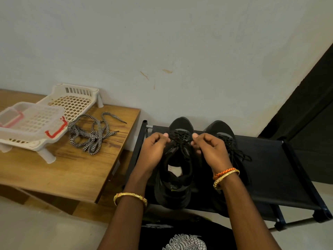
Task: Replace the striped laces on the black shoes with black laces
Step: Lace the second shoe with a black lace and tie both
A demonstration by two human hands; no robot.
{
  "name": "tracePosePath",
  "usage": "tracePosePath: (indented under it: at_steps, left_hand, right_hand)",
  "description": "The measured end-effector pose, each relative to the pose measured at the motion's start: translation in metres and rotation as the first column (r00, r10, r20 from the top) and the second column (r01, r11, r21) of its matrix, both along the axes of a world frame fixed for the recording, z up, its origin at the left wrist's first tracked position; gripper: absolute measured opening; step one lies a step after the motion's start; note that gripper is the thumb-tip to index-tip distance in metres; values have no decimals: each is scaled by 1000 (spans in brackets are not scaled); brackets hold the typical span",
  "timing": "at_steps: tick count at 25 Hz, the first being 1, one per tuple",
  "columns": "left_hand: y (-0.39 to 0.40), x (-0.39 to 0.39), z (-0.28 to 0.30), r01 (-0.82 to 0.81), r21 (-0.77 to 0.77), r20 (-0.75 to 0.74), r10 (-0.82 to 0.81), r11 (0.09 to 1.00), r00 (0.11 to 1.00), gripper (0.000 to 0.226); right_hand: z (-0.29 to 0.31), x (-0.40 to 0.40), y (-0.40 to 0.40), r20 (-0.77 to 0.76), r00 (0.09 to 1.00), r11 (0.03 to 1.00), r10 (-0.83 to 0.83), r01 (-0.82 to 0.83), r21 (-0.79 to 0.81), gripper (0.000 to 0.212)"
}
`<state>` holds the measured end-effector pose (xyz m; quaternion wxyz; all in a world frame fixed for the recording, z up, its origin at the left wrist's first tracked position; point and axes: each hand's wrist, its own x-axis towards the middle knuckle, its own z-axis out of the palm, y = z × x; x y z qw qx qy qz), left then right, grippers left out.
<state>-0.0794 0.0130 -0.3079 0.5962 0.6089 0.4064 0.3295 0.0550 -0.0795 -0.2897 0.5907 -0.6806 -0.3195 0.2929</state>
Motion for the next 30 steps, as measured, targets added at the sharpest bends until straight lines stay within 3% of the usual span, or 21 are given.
tracePosePath:
  at_steps: [4,6,11,17,21,30]
  left_hand:
    - [-8,19,6,-14,-264,235,78,964,969,27]
    - [-8,24,6,-4,-292,287,92,956,954,25]
    - [-4,21,0,119,-203,313,-51,972,949,22]
    - [-2,15,0,185,-110,352,-136,977,926,17]
    - [1,14,2,176,-93,335,-136,980,932,14]
    - [8,7,4,388,94,156,-398,917,904,13]
  right_hand:
    - [6,-11,11,-392,920,991,13,40,127,27]
    - [6,-15,16,-479,878,984,28,61,170,23]
    - [-1,-13,22,-422,906,984,-32,101,143,11]
    - [-10,-20,29,-323,943,964,-83,159,214,23]
    - [-13,-14,30,-269,962,976,-54,108,190,27]
    - [-16,-7,28,-446,895,968,-24,132,214,21]
